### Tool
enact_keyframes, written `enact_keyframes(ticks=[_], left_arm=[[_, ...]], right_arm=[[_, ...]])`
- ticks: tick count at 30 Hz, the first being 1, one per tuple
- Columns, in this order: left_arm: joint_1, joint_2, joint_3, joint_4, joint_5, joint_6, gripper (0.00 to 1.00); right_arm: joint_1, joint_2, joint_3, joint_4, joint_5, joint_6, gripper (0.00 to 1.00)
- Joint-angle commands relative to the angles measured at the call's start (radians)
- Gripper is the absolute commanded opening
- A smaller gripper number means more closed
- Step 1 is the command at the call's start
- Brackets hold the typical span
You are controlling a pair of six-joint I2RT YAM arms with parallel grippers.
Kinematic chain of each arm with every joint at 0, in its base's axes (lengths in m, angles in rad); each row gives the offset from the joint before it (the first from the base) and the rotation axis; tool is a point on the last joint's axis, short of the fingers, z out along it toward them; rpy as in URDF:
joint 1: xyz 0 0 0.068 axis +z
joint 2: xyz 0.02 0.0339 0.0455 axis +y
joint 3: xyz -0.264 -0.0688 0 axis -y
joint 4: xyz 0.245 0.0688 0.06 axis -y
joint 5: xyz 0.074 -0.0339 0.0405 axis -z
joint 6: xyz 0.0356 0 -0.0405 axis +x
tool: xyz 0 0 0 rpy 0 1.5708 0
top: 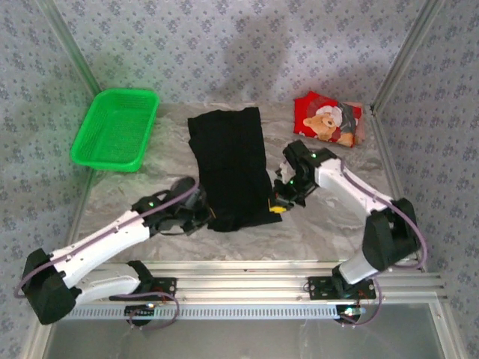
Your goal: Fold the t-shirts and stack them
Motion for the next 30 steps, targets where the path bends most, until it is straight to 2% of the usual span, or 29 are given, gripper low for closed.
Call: enact_keyframes(ticks=[1, 7, 14, 20, 24, 30], left_arm=[[0.128, 0.033, 0.077, -0.128, 0.093, 0.114, 0.0], [0.305, 0.175, 0.168, -0.1, 0.205, 0.277, 0.0], [0.414, 0.339, 0.274, -0.07, 0.277, 0.389, 0.0], [0.451, 0.5, 0.418, -0.114, 0.308, 0.499, 0.0], [0.486, 0.564, 0.445, -0.103, 0.332, 0.527, 0.0], [0.509, 0.681, 0.56, -0.154, 0.335, 0.606, 0.0]], right_arm=[[-0.024, 0.113, 0.143, -0.023, -0.008, -0.076, 0.0], [-0.072, 0.339, 0.365, -0.034, -0.011, -0.121, 0.0], [-0.102, 0.532, 0.573, -0.072, 0.012, -0.162, 0.0], [-0.116, 0.637, 0.697, -0.105, 0.02, -0.196, 0.0], [-0.127, 0.695, 0.766, -0.121, 0.031, -0.205, 0.0], [-0.142, 0.74, 0.819, -0.108, 0.043, -0.194, 0.0]])
